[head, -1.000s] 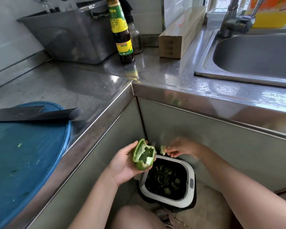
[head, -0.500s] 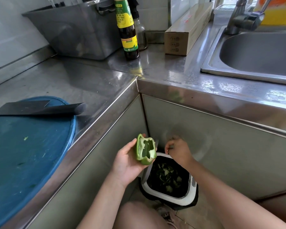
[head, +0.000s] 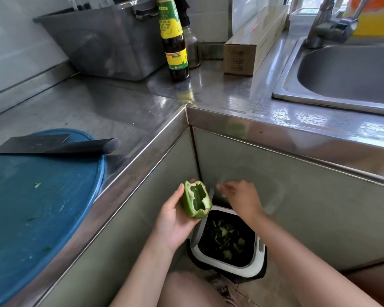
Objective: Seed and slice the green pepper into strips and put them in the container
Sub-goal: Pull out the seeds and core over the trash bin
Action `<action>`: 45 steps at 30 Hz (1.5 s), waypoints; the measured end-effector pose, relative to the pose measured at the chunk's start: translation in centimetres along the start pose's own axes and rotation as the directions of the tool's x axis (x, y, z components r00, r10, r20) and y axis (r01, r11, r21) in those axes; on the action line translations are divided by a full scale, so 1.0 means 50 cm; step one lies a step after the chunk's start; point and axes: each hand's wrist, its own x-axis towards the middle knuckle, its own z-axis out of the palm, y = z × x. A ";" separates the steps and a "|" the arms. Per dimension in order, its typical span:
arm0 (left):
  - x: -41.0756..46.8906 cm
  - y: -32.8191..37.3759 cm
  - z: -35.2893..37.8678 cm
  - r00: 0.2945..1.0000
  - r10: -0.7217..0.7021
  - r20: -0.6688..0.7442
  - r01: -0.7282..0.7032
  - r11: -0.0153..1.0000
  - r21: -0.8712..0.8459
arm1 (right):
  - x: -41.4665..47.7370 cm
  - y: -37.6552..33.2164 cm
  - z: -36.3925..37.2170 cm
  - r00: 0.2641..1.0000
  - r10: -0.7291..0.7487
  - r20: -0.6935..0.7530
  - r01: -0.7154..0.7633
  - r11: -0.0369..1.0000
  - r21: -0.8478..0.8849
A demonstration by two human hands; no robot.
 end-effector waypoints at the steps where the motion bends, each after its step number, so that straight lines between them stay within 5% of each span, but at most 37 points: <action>1: 0.001 -0.001 0.000 1.000 0.014 0.009 -0.014 0.999 0.031 | -0.006 -0.009 -0.009 1.000 0.007 -0.018 -0.006 1.000 0.028; 6: 0.007 -0.012 -0.007 0.993 0.106 0.054 -0.112 0.988 0.111 | -0.056 -0.074 -0.055 0.998 -0.046 0.050 0.037 0.986 0.165; 19: -0.027 -0.022 -0.004 0.979 0.097 0.178 -0.132 0.972 0.193 | -0.105 -0.144 -0.054 0.977 -0.209 0.030 0.209 0.937 -0.278; 33: -0.042 -0.002 0.010 0.959 0.123 0.256 -0.164 0.976 0.146 | -0.098 -0.144 -0.094 0.998 -0.046 0.041 0.031 0.950 0.311; 38: -0.045 0.012 0.022 0.938 0.179 0.299 -0.178 0.984 -0.030 | -0.092 -0.152 -0.106 0.984 0.114 0.137 -0.178 0.682 0.710; 42: -0.044 0.015 0.025 0.931 0.215 0.296 -0.186 0.975 -0.123 | -0.091 -0.145 -0.100 0.964 0.205 0.169 -0.249 0.472 0.846; 45: -0.047 0.022 0.016 0.937 0.212 0.279 -0.187 0.976 -0.113 | -0.085 -0.124 -0.098 0.958 0.256 0.128 -0.237 0.457 0.857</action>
